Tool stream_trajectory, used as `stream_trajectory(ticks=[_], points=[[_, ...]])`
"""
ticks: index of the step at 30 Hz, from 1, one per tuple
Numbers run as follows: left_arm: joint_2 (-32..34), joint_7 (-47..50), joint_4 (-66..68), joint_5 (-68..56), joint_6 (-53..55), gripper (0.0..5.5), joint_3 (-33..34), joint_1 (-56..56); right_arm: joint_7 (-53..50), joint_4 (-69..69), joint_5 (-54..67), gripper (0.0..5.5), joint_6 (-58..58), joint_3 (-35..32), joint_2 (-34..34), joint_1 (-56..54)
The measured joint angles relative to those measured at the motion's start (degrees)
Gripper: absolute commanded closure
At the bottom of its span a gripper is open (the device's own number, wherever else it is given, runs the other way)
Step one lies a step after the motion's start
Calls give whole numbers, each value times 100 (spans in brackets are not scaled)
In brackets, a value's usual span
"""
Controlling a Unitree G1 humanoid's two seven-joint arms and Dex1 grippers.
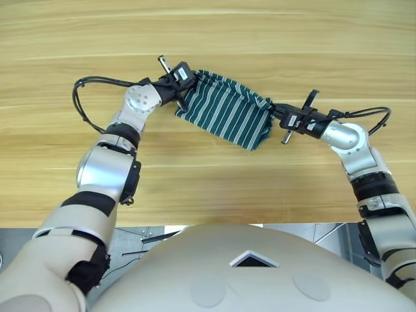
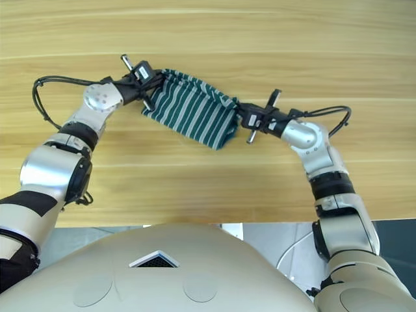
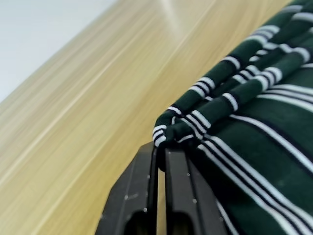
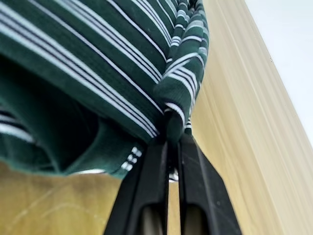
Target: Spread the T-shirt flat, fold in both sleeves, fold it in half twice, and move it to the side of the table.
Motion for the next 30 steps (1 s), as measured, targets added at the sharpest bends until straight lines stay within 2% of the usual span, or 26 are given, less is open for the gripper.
stream_trajectory(ticks=[10,11,14,22,30], points=[[-242,180,52,222,580,546,129,-127,-349,614,89,545,186,-32,304,-226],[-260,144,54,203,619,511,184,-128,-344,803,199,508,220,-87,396,-316],[-292,30,55,112,723,456,346,-128,-331,1387,578,447,287,-282,679,-556],[-307,-508,72,-124,903,352,775,-126,686,2208,1960,322,672,-1064,1101,-849],[-224,-1807,125,-706,1093,232,1532,-40,1704,2512,3139,181,1422,-2025,1200,-1183]])
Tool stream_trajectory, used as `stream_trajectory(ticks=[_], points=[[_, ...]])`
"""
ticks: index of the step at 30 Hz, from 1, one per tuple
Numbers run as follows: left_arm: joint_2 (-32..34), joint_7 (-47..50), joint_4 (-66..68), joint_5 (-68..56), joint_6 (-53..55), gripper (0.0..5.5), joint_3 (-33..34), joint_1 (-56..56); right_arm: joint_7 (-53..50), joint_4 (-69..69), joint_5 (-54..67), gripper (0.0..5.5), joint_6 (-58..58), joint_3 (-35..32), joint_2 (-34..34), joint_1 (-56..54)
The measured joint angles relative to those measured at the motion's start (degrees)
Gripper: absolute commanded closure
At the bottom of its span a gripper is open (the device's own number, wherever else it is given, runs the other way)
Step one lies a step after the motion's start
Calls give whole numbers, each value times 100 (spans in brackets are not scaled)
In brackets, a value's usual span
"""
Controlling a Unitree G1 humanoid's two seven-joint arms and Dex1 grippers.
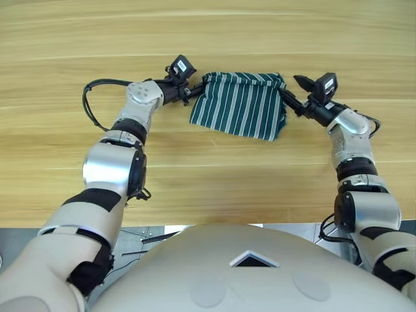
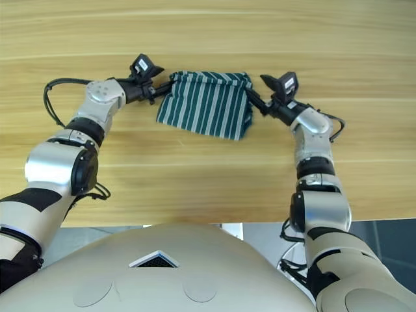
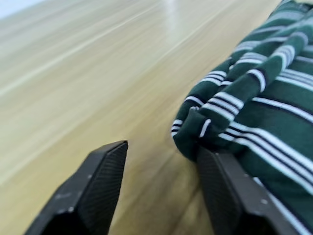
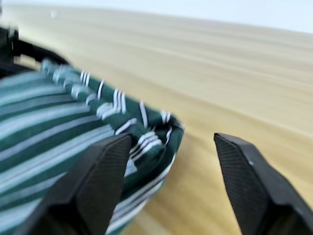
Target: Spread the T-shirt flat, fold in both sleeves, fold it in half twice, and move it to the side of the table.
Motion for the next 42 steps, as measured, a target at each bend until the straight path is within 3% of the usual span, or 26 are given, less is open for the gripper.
stream_trajectory(ticks=[5,10,15,21,25,29,36,42], points=[[195,-907,22,-609,115,156,669,28,332,133,501,98,323,-522,41,-208],[299,-1389,18,-943,251,139,1132,36,286,529,495,31,445,-733,102,-527],[326,-1580,16,-1176,332,221,1429,105,448,601,530,10,321,-880,158,-543],[407,-1488,-57,-2115,561,313,2427,36,952,-32,874,10,-343,-1185,268,-470],[473,-3106,-318,-3130,696,381,3167,20,932,-527,513,83,-1182,-888,486,-196],[469,-3606,-436,-3737,932,428,3606,4,531,-702,-201,137,-1770,-395,629,-192],[782,-2612,-492,-4718,1507,546,4543,-190,-286,-673,-1462,270,-2263,561,817,-534],[801,-1540,-359,-4643,1361,550,4600,-205,-726,-471,-2071,371,-2432,1092,853,-651]])
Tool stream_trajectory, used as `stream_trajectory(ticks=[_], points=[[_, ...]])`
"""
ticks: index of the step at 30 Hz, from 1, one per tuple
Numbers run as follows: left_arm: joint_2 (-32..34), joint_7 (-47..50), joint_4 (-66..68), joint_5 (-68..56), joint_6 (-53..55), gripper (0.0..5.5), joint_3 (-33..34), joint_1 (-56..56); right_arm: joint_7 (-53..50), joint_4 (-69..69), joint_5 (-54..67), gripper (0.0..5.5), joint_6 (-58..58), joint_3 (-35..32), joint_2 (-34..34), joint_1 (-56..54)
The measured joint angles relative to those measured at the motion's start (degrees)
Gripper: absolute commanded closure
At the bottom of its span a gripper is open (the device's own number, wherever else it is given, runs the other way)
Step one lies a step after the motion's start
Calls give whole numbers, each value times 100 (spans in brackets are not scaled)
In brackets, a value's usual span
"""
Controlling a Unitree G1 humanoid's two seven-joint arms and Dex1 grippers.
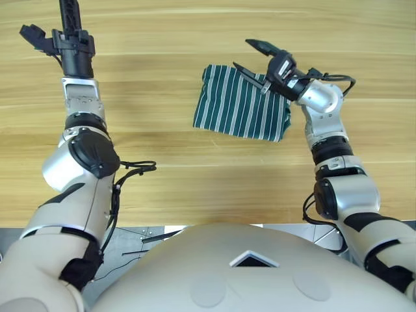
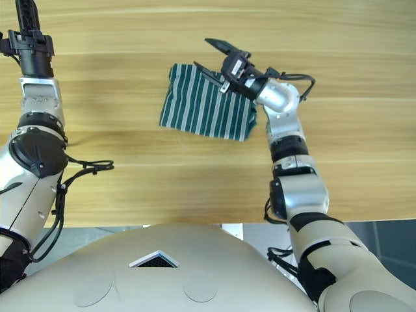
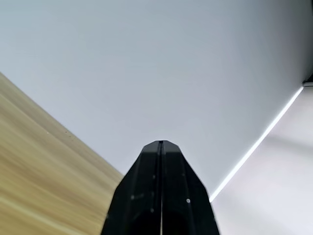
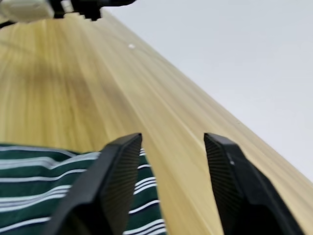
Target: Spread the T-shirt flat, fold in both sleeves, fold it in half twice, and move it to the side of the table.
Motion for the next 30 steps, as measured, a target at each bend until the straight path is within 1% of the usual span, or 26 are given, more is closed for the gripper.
stream_trajectory(ticks=[10,17,21,25,30], points=[[-53,181,3,106,-140,550,-155,0,-350,99,-816,546,-119,805,-5,-48],[-107,343,32,247,-190,550,-214,0,-344,446,-1031,549,-125,1238,64,-142],[-124,440,51,319,-247,550,-259,0,-583,1006,-1073,549,-34,1262,38,-253],[-150,525,65,411,-279,550,-333,0,-1438,1859,-1244,549,561,1172,-37,-741],[-150,569,68,482,-345,550,-349,0,-2525,2608,-1139,549,1955,686,-153,-1323]])
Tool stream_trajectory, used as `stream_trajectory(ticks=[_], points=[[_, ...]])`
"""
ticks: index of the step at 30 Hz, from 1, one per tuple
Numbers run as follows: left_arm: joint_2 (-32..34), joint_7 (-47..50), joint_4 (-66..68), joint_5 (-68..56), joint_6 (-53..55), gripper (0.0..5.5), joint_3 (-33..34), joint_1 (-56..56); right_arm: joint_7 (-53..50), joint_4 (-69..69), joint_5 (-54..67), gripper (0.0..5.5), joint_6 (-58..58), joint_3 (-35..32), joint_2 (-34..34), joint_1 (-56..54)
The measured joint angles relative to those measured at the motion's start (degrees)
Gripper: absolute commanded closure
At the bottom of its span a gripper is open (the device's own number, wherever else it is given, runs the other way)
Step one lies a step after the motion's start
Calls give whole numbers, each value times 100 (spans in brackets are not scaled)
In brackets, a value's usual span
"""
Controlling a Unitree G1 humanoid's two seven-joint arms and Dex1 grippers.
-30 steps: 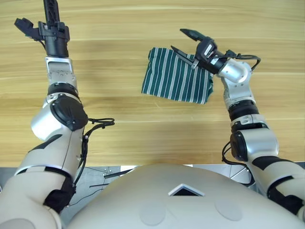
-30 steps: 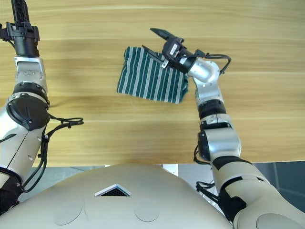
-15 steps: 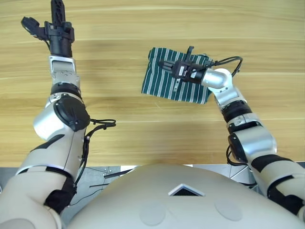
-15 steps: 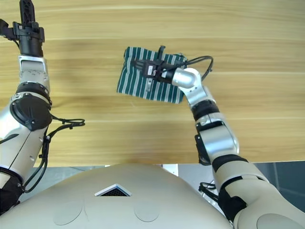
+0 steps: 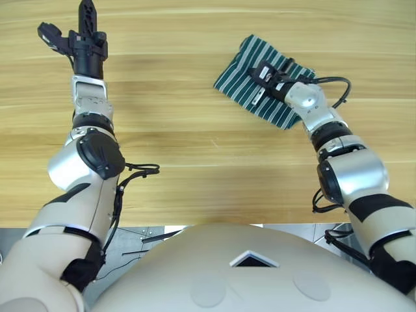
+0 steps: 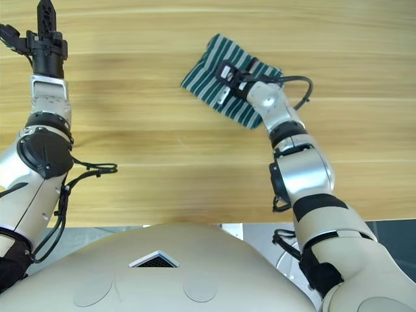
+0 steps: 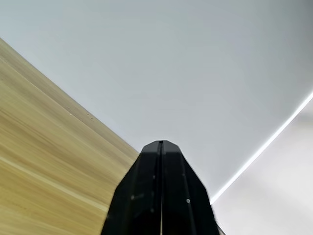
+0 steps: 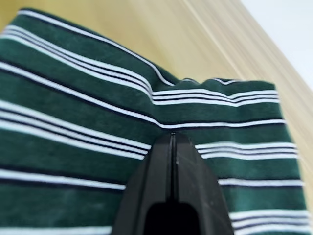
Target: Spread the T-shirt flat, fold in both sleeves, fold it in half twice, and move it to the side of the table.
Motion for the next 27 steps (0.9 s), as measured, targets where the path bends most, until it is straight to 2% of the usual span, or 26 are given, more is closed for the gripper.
stream_trajectory(ticks=[7,10,14,22,27], points=[[57,79,0,14,-103,550,20,61,-1324,344,359,549,1380,-888,-639,-67],[122,91,-2,17,-184,550,31,113,-1640,369,513,549,1582,-1237,-1017,118],[148,127,-2,66,-300,550,-3,218,-1805,362,577,549,1587,-1551,-1201,289],[200,229,-1,233,-412,550,-73,299,-1795,353,659,549,1051,-1901,-1266,401],[198,240,-2,362,-544,550,-164,338,-2746,-250,519,549,-453,-1888,-1547,184]])
